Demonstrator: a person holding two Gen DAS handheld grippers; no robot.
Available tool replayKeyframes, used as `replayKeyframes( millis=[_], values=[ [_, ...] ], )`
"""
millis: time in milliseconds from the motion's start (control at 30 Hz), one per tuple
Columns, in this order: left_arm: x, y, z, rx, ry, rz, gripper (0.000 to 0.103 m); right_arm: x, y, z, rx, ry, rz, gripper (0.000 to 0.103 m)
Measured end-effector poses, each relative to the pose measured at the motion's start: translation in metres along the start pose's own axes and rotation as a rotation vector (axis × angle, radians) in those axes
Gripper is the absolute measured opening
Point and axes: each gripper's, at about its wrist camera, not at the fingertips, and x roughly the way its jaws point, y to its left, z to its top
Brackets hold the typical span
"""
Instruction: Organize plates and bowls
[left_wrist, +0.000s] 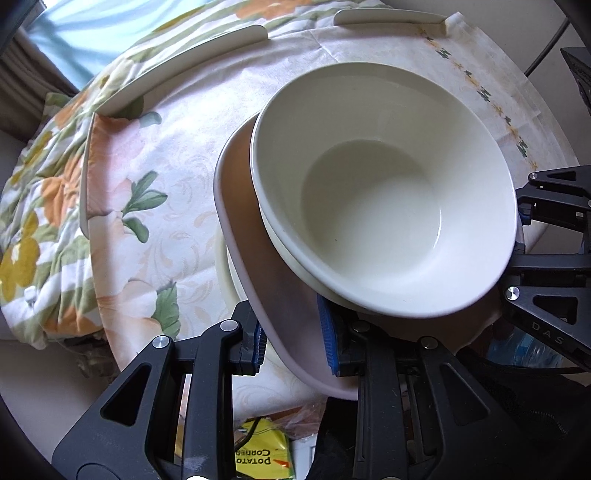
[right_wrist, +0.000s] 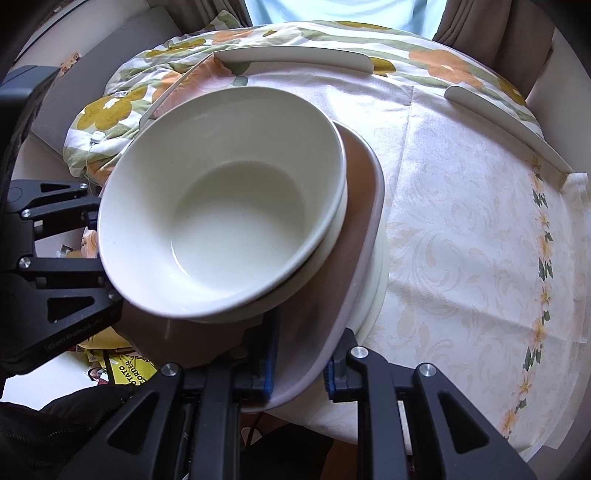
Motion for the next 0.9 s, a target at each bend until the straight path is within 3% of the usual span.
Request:
replayKeyframes(
  millis=[167,233,267,300,333,400,500,667,767,900],
  values=[
    [-0.009,-0.002,-0.001,0.006,0.016,0.013,0.023,-0.005,0.000,0.001,0.019,0.019,0.003,0.022],
    [-0.016,-0.004,-0.003,0.015,0.014,0.021,0.026,-0.011,0.001,0.001,0.022,0.019,0.010,0.028],
    [-0.020,-0.004,-0.004,0.015,0.013,0.016,0.028,-0.015,0.003,-0.001,0.022,0.019,0.014,0.042],
    [-0.024,-0.004,-0.005,0.017,0.011,0.010,0.038,-0.018,0.004,-0.002,0.025,0.020,0.005,0.063],
    [-0.028,-0.004,-0.005,0.022,0.007,0.008,0.064,-0.022,0.005,-0.004,0.029,0.018,-0.004,0.066],
    [-0.037,-0.004,-0.007,0.036,-0.007,0.039,0.083,-0.029,0.004,-0.007,0.052,0.013,-0.004,0.067],
    [-0.046,0.000,-0.010,0.029,-0.017,-0.007,0.084,-0.040,0.001,-0.013,0.096,-0.009,-0.004,0.068],
    [-0.064,-0.004,-0.021,0.002,-0.059,0.010,0.084,-0.063,0.001,-0.021,0.119,-0.074,-0.004,0.068],
    [-0.086,-0.009,-0.029,-0.042,-0.108,0.027,0.084,-0.085,0.003,-0.024,0.106,-0.131,-0.007,0.068],
    [-0.141,-0.021,-0.045,-0.121,-0.237,0.074,0.084,-0.140,0.008,-0.036,0.086,-0.259,-0.016,0.068]
  ],
)
